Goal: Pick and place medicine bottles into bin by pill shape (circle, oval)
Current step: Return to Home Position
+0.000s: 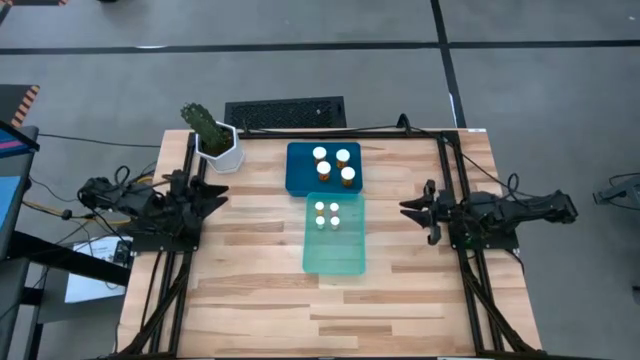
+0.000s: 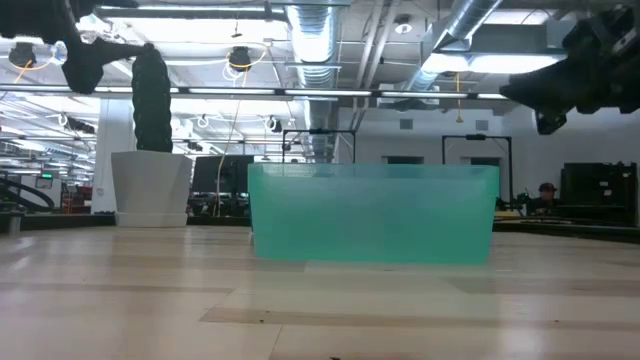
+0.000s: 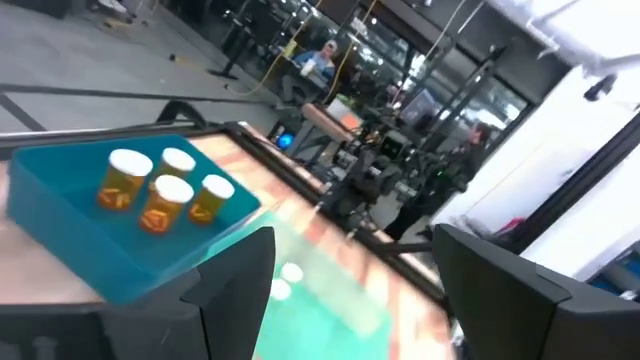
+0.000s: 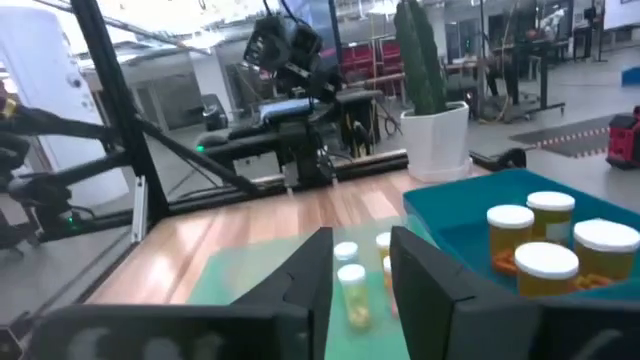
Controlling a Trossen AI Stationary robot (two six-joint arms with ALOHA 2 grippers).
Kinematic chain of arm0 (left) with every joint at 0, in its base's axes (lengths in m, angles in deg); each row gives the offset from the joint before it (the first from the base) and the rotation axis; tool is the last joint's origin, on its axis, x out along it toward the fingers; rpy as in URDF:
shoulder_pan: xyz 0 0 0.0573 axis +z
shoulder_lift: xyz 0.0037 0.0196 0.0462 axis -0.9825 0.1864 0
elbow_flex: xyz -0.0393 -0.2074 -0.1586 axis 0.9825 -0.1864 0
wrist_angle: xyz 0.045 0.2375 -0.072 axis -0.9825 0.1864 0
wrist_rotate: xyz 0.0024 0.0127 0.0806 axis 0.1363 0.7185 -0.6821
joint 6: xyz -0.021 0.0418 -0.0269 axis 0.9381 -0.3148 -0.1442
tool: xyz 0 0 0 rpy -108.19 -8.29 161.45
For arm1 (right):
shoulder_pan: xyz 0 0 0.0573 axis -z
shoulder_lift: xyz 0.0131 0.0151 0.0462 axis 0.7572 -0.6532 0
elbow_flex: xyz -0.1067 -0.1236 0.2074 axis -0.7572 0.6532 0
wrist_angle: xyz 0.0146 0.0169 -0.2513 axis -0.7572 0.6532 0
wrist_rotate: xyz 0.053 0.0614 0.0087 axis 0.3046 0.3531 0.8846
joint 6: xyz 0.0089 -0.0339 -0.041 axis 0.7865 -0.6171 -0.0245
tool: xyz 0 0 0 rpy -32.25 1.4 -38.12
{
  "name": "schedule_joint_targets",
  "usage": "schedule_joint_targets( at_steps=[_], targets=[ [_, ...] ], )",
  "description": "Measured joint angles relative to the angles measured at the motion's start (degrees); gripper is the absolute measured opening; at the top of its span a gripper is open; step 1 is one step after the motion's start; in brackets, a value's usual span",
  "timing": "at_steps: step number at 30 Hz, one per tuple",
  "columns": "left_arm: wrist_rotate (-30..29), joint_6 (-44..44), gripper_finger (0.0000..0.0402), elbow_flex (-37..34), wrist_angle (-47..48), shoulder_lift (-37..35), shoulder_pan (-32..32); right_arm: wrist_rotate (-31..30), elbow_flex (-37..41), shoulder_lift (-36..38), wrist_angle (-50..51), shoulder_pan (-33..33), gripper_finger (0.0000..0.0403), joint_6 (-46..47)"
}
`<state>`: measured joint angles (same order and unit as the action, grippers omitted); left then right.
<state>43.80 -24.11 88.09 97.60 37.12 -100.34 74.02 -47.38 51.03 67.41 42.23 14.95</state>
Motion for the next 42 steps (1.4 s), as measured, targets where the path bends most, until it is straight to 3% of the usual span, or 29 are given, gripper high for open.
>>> schedule_joint_targets(
  at_steps=[7, 16, 19, 22, 27, 29, 36, 42],
  targets=[
    [1.1, -3.2, 0.0265, -3.7, 0.6, 0.0, 0.0, -0.4, 0.0, -2.5, 0.2, 1.2, 0.0084, 1.3],
    [6.1, -7.2, 0.0265, -11.0, -3.4, 0.0, 0.0, -0.4, 0.1, -2.4, 0.3, 1.9, 0.0082, 3.0],
    [7.9, -11.1, 0.0265, -14.5, -9.7, 0.0, 0.0, -0.4, 0.1, -2.4, 0.3, 1.9, 0.0082, 3.0],
    [11.8, -17.3, 0.0265, -20.3, -24.3, 0.0, 0.3, -0.4, 0.1, -2.4, 0.5, 1.9, 0.0082, 3.1],
    [14.5, -21.2, 0.0265, -20.1, -24.0, 0.9, 2.7, -0.4, 0.1, -2.4, 0.5, 1.9, 0.0082, 3.2],
    [13.6, -22.0, 0.0265, -20.1, -24.3, 0.9, 3.5, -0.4, 0.1, -2.4, 0.5, 1.9, 0.0082, 3.2],
    [2.1, -22.1, 0.0265, -20.1, -24.7, 2.0, 4.6, -0.4, 0.2, -2.4, 0.5, 1.9, 0.0082, 3.1],
    [1.1, -20.6, 0.0265, -20.1, -24.7, 2.0, 4.6, -0.4, 0.2, -2.4, 0.5, 1.9, 0.0082, 3.1]
  ],
)
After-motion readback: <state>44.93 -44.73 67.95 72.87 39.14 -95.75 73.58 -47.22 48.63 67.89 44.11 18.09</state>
